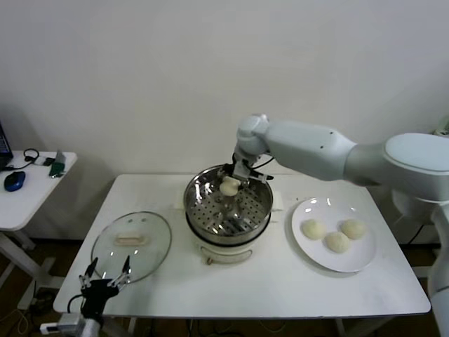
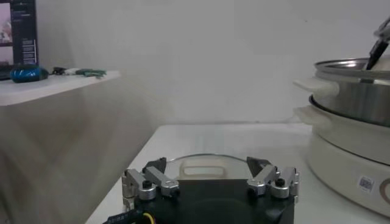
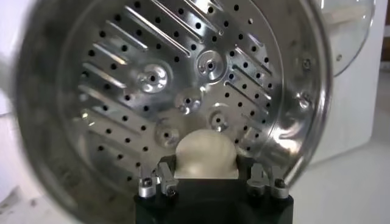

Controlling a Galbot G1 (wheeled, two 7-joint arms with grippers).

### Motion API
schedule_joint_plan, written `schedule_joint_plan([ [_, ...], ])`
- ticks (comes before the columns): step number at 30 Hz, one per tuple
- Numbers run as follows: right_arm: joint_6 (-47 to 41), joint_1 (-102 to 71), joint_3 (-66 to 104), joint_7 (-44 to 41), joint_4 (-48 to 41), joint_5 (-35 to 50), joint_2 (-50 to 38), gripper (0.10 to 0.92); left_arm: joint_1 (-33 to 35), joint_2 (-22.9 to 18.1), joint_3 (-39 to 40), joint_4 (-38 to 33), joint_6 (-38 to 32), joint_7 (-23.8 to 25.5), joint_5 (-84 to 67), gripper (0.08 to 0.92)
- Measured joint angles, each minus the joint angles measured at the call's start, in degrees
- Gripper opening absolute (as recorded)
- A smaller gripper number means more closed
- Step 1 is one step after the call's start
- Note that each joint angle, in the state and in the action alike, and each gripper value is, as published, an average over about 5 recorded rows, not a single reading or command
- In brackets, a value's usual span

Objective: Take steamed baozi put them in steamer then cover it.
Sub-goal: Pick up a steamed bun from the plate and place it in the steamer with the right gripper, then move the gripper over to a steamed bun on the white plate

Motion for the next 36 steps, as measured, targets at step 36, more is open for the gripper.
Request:
schedule_joint_plan([
  [36,-31.1,23.2,-21.3,-7.4,16.8,44.1,-25.9,0.823,-0.8,-0.1,0.6,-0.3,0.8,0.2,0.5,0.823],
])
